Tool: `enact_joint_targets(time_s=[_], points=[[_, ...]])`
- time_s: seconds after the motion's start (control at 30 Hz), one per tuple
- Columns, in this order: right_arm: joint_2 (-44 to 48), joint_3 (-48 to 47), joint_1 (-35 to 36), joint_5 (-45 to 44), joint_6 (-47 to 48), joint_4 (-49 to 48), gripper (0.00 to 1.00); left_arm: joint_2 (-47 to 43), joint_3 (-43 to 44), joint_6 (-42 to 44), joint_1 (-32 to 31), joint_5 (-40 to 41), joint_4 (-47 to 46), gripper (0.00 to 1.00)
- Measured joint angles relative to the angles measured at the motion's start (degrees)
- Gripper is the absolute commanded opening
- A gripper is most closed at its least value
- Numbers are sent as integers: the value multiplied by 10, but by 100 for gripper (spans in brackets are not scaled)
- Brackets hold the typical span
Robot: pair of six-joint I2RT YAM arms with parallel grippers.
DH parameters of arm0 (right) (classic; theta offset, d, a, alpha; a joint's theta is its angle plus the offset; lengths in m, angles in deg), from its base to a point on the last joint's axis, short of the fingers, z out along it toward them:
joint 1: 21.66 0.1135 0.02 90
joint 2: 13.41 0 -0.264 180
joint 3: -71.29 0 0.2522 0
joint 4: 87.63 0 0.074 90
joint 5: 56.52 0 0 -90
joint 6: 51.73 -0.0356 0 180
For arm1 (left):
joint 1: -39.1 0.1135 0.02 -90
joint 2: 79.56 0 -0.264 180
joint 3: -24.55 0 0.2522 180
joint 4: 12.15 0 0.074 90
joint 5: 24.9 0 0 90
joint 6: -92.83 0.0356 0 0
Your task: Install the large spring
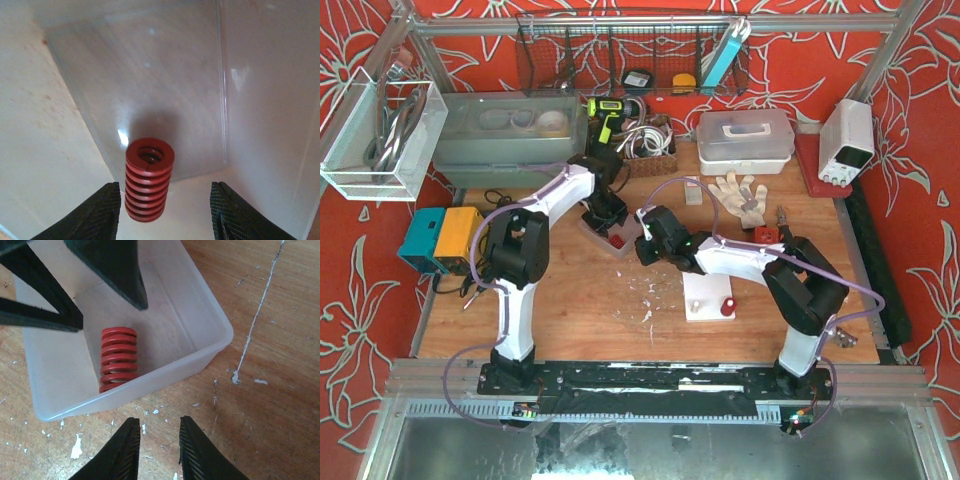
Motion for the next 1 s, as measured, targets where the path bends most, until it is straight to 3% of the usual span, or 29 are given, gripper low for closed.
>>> enact_joint_targets(time_s=[0.6, 1.0], points=[[-21, 0, -6, -15, -20, -36, 23, 19, -29, 19, -20, -37, -7, 53], [-25, 0, -7, -22, -33, -58, 22, 48, -34, 8, -23, -60, -14, 43]])
